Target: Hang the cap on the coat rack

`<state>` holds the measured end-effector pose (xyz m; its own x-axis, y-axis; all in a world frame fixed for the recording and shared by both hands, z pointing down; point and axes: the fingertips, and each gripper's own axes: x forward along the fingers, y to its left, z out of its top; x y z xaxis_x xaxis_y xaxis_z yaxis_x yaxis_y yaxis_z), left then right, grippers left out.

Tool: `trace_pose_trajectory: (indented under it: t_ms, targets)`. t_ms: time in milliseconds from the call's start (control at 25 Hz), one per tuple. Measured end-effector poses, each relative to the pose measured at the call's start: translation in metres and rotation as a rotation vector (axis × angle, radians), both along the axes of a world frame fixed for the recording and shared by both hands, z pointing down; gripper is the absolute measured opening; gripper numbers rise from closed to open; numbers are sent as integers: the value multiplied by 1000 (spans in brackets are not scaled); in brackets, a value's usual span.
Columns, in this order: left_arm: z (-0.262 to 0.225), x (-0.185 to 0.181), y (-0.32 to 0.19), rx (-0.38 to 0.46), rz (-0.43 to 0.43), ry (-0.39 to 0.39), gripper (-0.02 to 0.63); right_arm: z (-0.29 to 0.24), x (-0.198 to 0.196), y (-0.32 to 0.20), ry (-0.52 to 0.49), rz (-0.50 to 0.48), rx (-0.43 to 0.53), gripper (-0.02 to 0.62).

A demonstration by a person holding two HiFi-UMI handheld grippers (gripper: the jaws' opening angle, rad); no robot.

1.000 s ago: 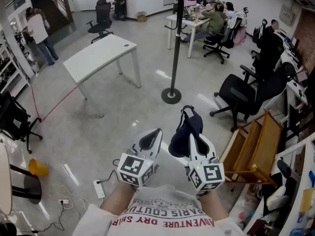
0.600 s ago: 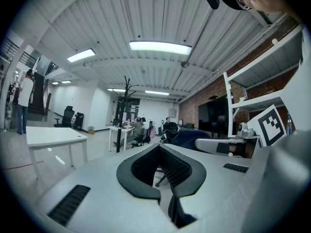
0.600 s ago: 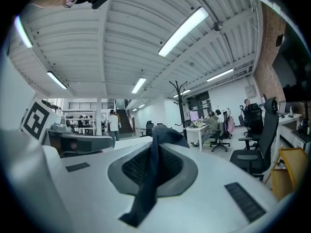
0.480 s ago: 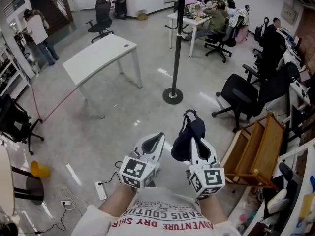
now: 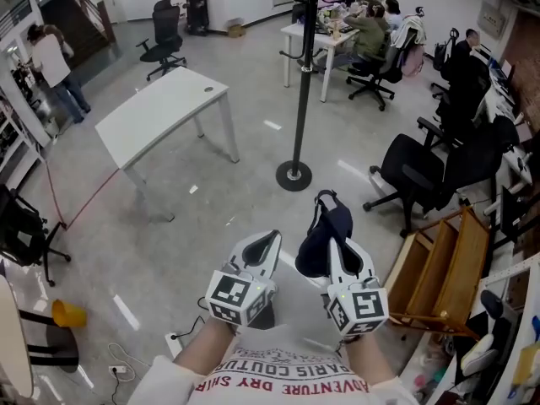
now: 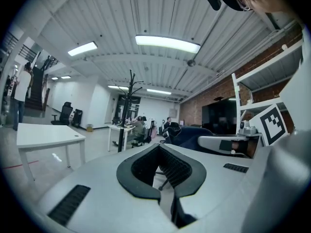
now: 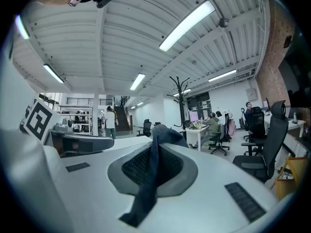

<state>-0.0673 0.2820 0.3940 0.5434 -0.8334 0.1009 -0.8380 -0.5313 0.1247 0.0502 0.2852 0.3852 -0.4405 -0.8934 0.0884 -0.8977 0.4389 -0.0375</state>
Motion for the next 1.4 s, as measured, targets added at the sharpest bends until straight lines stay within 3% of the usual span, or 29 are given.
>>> trace_pose_trajectory:
  t_ms: [480, 720, 1040, 1400]
  targets:
    - [-15, -34, -194, 22, 64, 42, 6, -12, -33, -174, 37, 55, -2, 18]
    - [-10, -38, -252, 19, 104, 41, 5, -5, -43, -239, 34, 80, -17, 18]
    - [7, -35, -317, -35, 46, 35, 6, 6, -40, -306, 22, 20, -57, 18]
    - [-3, 18, -406, -19, -71, 12, 6, 1, 10, -404, 5, -109, -48, 18]
